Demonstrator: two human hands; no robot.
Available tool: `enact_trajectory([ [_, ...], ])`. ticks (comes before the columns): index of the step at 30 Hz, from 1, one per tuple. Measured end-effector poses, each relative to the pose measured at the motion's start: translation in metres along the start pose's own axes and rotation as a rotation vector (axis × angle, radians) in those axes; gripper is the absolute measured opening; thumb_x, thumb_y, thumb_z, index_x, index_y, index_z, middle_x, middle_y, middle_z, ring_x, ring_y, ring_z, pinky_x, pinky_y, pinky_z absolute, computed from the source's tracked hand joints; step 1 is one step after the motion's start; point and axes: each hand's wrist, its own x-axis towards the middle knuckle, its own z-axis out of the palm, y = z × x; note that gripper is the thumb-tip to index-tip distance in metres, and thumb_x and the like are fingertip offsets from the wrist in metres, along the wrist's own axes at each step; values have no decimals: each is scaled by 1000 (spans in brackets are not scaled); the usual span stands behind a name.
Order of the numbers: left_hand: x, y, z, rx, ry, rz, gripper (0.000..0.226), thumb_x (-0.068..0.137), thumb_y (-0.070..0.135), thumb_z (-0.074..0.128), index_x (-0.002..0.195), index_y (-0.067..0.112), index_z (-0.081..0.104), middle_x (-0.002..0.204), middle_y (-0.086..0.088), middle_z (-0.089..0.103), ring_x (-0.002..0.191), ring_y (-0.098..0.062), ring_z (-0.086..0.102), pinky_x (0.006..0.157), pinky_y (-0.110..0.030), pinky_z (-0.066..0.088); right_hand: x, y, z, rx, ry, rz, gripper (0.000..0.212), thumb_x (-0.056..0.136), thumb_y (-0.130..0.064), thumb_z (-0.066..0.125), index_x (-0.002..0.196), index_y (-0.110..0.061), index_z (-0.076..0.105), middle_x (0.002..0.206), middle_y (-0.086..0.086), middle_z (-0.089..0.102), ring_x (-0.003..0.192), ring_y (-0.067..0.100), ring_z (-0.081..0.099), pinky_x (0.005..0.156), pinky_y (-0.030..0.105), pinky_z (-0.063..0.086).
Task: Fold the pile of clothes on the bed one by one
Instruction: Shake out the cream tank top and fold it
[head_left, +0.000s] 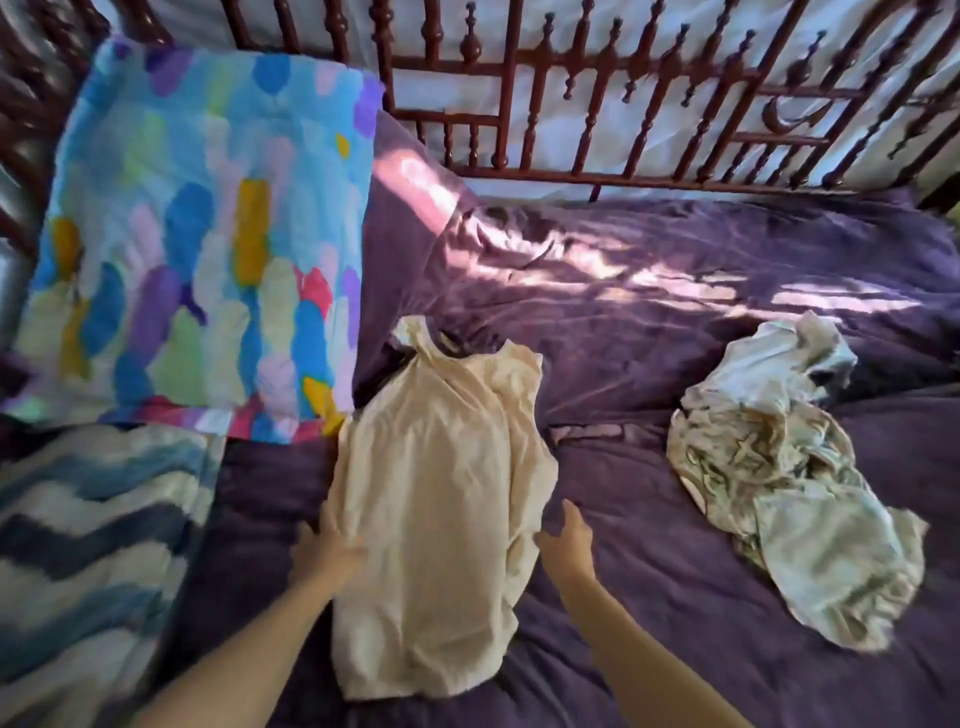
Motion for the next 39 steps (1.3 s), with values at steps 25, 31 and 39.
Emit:
enact_trajectory([
  [25,-51,-44,53,-1190,-271,-422,25,87,18,60,106,1,60,99,-15,64,93,-27,59,84,-36,46,-40,81,34,492,12,314,18,79,-8,57,63,-8,48,60,5,46,56,16,41,44,22,36],
  [31,-96,-66,15,-1429,-274,-297,12,92,8,50,87,3,60,63,-7,70,72,-23,64,67,-34,46,-92,104,-21,797,47,347,40,87,5,44,52,-14,40,43,-3,37,40,8,35,38,14,33],
  [39,-126,-136,63,-1075,-16,-403,21,88,3,57,108,-3,55,68,-11,50,52,-18,42,39,-19,38,-141,174,4,518,110,597,22,84,1,47,64,-7,48,43,7,46,35,15,43,37,19,35],
])
